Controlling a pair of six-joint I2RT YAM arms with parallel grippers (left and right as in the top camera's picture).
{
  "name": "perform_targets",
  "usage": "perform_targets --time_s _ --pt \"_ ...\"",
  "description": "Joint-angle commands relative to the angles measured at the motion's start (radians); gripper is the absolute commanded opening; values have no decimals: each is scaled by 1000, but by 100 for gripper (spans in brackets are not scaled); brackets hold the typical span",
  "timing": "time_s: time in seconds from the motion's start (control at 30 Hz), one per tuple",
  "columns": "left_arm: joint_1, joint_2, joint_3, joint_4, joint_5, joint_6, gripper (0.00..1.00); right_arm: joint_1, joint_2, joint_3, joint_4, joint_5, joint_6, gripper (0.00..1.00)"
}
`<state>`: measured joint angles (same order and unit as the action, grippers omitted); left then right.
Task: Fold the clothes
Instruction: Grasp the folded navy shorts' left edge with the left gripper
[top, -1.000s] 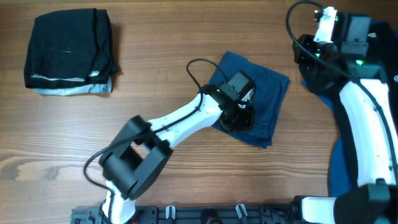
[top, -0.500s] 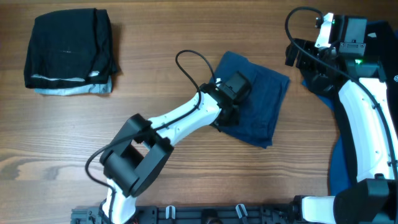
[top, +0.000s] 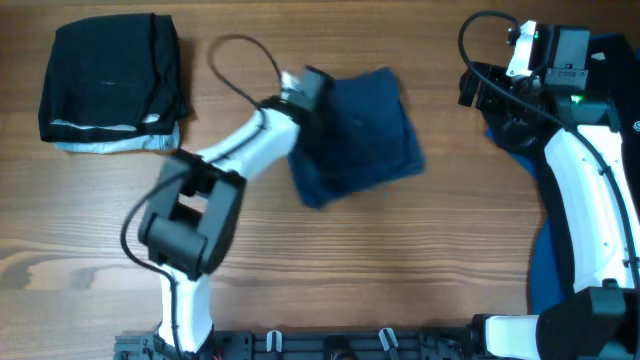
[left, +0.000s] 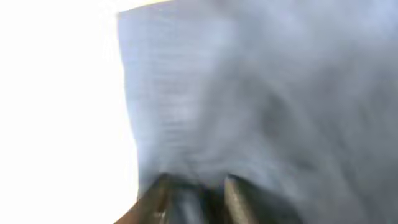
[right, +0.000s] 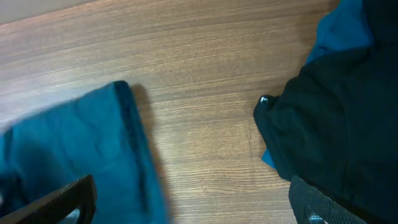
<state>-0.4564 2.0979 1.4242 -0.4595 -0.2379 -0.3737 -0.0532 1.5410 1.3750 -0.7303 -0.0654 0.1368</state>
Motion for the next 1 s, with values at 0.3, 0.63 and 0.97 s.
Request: perform_targets --time_s 0.3,0.63,0.97 --pt "140 -89 370 -312 151 13 93 5 11 -8 1 21 -3 100" --pt "131 -3 355 -612 311 14 100 5 11 -8 2 21 -3 100" --pt "96 46 270 -648 348 -77 100 5 11 -8 4 21 -3 100"
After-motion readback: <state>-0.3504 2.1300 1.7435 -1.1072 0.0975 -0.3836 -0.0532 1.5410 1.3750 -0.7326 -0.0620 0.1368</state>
